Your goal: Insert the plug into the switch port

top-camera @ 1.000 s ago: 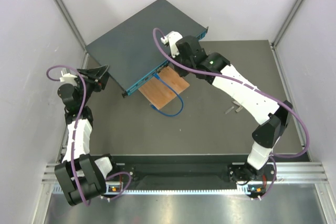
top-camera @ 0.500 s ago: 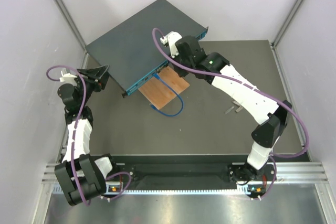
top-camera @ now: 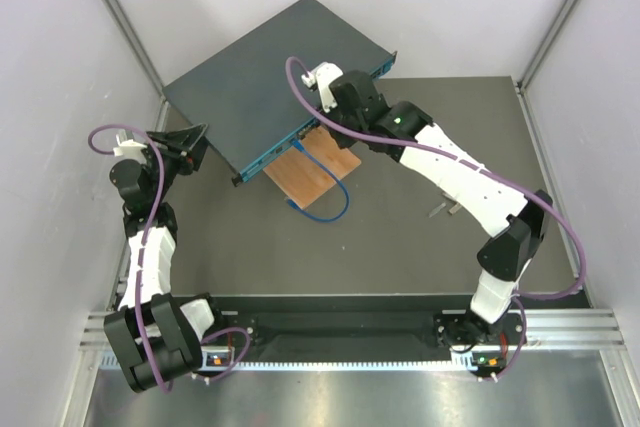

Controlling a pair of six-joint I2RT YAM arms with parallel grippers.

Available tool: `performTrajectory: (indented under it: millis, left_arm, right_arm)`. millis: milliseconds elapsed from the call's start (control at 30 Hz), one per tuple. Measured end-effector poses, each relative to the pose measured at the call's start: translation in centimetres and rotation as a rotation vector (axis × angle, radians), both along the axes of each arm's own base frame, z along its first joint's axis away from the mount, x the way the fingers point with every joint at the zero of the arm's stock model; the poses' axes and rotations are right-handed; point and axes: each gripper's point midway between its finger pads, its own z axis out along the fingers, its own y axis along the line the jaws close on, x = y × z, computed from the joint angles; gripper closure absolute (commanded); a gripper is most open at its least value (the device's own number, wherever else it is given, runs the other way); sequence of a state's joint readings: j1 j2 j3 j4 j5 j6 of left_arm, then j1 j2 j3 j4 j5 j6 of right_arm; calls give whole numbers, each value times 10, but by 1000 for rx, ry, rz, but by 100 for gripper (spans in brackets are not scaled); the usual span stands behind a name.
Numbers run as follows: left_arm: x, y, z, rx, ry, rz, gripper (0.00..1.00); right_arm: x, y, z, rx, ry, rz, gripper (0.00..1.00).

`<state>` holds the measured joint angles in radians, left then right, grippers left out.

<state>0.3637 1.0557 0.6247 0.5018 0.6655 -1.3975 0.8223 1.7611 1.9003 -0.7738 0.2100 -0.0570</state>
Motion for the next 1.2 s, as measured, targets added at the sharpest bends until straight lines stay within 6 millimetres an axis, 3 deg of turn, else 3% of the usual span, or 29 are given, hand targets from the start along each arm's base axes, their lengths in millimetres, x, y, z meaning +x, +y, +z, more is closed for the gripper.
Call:
performTrajectory:
  millis: [400,633,867,1200]
  left_arm:
    - [0,0,0,0,0,0,100]
    - [0,0,0,0,0,0,100]
    - [0,0,0,0,0,0,100]
    - [0,0,0,0,1,2,100]
  right_arm:
    - [1,0,17,12,-36,-13,100]
    - [2,1,16,11,-39,-10,100]
    - [8,4,2,29,-62,-12,100]
    - [10,4,7,31,-81,2,100]
